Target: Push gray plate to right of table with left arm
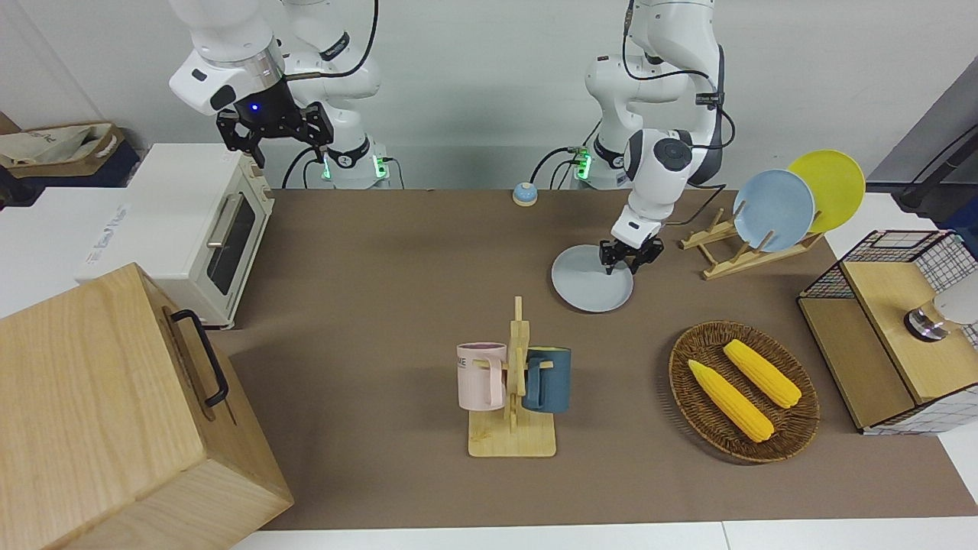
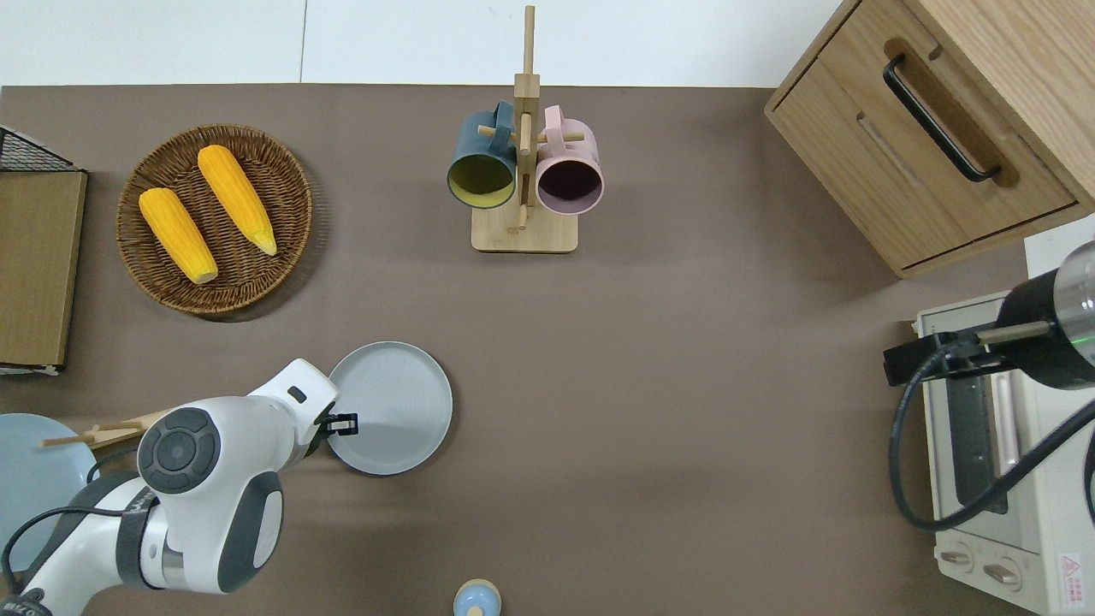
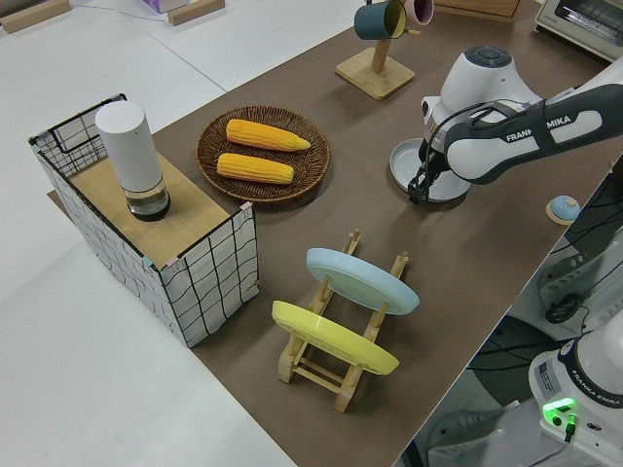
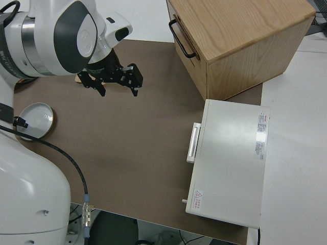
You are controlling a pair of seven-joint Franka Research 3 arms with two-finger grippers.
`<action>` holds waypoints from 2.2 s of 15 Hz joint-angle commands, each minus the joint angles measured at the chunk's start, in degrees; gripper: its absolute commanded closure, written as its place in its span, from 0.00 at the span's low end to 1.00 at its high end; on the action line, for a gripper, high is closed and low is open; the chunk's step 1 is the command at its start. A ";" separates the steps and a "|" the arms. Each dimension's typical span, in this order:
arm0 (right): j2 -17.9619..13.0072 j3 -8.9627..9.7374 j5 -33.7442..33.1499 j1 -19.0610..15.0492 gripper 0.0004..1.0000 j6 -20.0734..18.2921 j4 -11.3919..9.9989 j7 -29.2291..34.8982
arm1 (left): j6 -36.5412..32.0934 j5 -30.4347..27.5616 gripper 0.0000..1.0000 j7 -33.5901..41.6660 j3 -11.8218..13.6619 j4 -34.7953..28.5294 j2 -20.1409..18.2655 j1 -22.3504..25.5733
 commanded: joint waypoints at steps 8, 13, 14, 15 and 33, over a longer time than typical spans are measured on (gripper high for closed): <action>-0.14 0.92 0.25 -1.07 0.02 -0.89 0.53 0.75 | 0.27 -0.38 1.00 -0.23 0.12 -0.50 0.37 -0.35; -0.14 0.92 0.25 -1.07 0.02 -0.89 0.53 0.75 | 0.45 -0.47 1.00 -1.11 0.12 -0.24 1.25 -0.70; -0.14 0.92 0.25 -1.07 0.02 -0.89 0.53 0.75 | 0.53 -0.47 1.00 -2.16 -0.23 -0.15 1.52 -0.96; -0.14 0.92 0.25 -1.07 0.02 -0.89 0.53 0.66 | 0.62 -0.47 1.00 -3.56 -0.67 0.03 1.78 -1.83; -0.14 0.92 0.25 -1.07 0.02 -0.89 0.53 0.75 | -0.08 0.06 1.00 -33.35 -1.38 13.47 12.94 -21.70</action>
